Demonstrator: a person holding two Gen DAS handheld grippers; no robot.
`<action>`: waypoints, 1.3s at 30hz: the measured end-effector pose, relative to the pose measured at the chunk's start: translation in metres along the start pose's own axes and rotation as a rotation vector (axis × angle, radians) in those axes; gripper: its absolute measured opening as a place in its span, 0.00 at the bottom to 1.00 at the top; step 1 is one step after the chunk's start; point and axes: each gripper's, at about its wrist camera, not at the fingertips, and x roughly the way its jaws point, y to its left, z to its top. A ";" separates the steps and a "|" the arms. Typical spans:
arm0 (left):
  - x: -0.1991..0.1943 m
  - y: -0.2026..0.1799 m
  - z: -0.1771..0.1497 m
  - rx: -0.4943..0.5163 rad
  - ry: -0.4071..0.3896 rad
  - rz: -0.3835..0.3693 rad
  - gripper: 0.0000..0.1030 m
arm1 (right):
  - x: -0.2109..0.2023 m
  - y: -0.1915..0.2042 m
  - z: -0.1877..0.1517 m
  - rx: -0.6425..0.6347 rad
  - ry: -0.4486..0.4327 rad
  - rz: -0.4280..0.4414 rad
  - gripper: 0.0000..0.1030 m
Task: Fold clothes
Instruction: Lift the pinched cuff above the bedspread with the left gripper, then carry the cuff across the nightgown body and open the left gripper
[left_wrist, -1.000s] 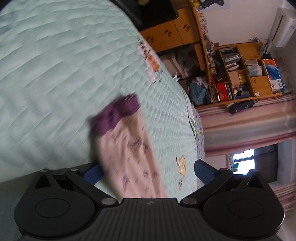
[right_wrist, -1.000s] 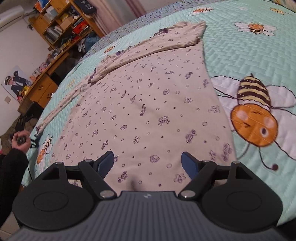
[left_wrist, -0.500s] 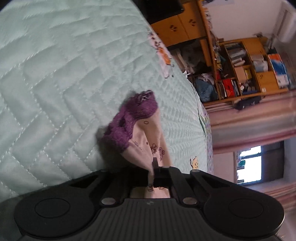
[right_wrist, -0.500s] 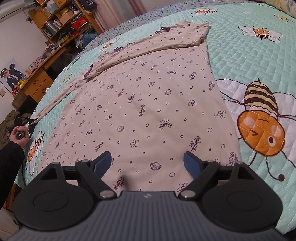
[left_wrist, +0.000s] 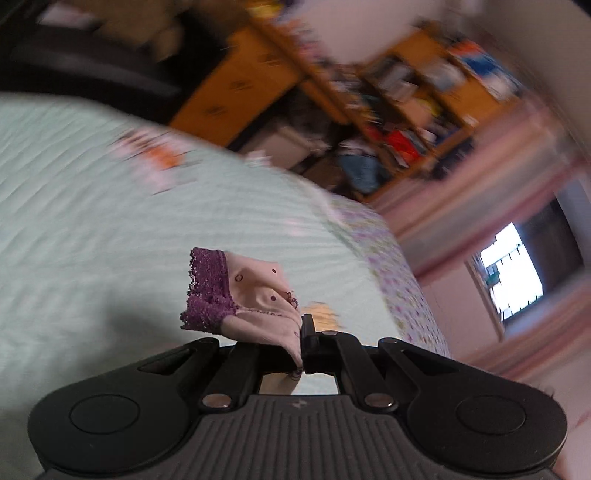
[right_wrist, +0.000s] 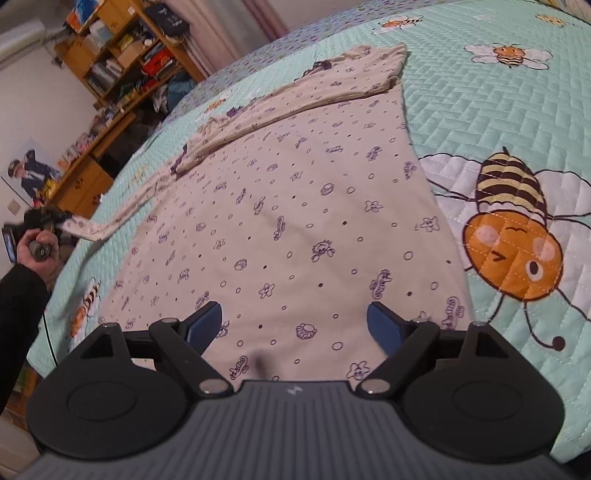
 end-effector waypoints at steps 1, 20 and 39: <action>-0.003 -0.029 -0.008 0.065 -0.007 -0.007 0.01 | -0.002 -0.004 0.000 0.014 -0.008 0.011 0.84; -0.011 -0.336 -0.493 1.312 0.241 -0.196 0.02 | -0.039 -0.089 0.002 0.316 -0.151 0.213 0.84; -0.058 -0.318 -0.585 1.604 0.207 -0.186 0.75 | -0.040 -0.112 0.004 0.431 -0.159 0.275 0.84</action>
